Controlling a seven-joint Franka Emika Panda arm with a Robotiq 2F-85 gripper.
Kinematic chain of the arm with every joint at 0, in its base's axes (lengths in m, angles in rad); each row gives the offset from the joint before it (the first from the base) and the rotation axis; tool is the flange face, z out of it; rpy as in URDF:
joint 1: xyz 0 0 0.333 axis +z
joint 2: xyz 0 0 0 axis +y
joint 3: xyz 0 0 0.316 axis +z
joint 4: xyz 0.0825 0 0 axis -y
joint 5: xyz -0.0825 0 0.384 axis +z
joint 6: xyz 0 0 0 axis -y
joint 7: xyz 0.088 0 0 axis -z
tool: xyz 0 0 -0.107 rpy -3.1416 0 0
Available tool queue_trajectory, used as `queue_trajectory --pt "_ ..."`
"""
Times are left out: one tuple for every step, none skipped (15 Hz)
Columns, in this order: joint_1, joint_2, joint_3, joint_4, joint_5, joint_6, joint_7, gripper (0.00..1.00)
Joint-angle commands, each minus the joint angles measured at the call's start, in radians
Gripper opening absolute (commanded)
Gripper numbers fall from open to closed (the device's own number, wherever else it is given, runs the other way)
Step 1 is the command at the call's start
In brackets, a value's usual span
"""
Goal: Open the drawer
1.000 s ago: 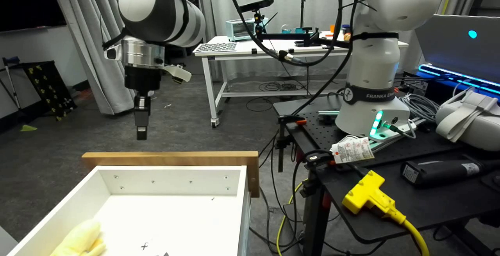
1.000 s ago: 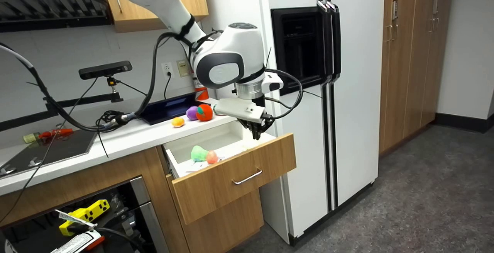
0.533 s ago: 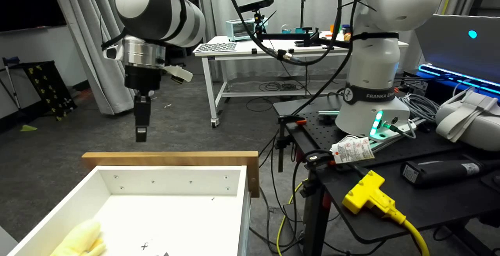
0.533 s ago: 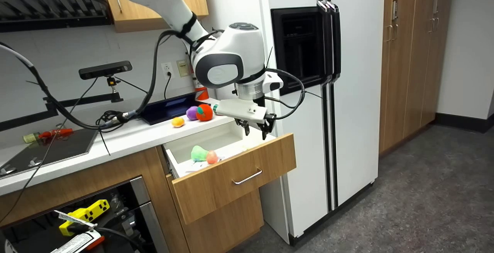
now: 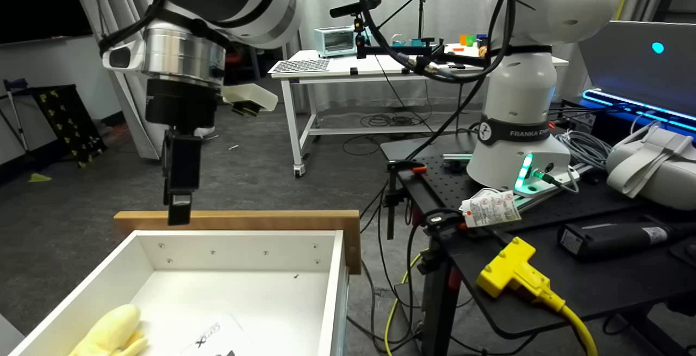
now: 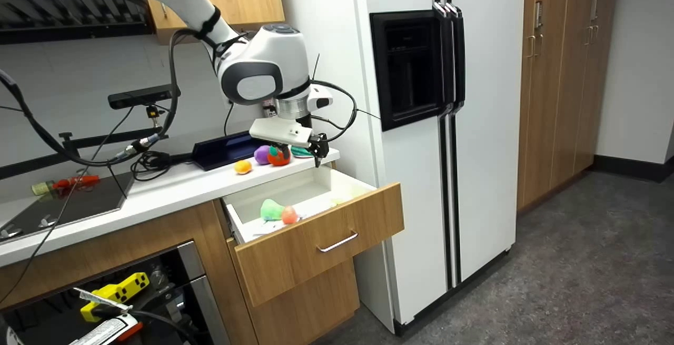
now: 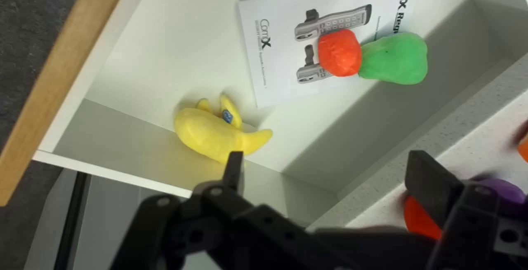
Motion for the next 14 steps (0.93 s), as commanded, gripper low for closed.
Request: queue_trajectory --pt "0.055 -0.067 -0.026 -0.038 0.049 -0.008 -0.006 1.00" --pt "0.067 -0.073 -0.032 -0.042 0.053 -0.007 -0.007 1.00" --pt "0.075 -0.077 -0.036 -0.044 0.055 -0.005 -0.010 1.00" --pt "0.086 -0.037 -0.052 -0.013 0.031 -0.007 -0.006 1.00" --pt "0.093 -0.038 -0.057 -0.014 0.030 -0.007 -0.006 1.00" --pt "0.097 -0.036 -0.062 -0.014 0.029 -0.007 -0.005 1.00" --pt "0.099 -0.034 -0.065 -0.014 0.028 -0.006 -0.005 1.00" --pt "0.099 -0.033 -0.067 -0.014 0.028 -0.006 -0.004 1.00" --pt "0.099 -0.033 -0.068 -0.014 0.027 -0.006 -0.004 1.00" --pt "0.099 -0.032 -0.069 -0.014 0.027 -0.006 -0.004 1.00" --pt "0.099 -0.033 -0.069 -0.014 0.027 -0.006 -0.004 1.00" --pt "0.099 -0.032 -0.069 -0.014 0.027 -0.006 -0.004 1.00" --pt "0.100 -0.032 -0.069 -0.014 0.027 -0.006 -0.004 1.00" --pt "0.100 -0.032 -0.069 -0.014 0.027 -0.006 -0.004 1.00"
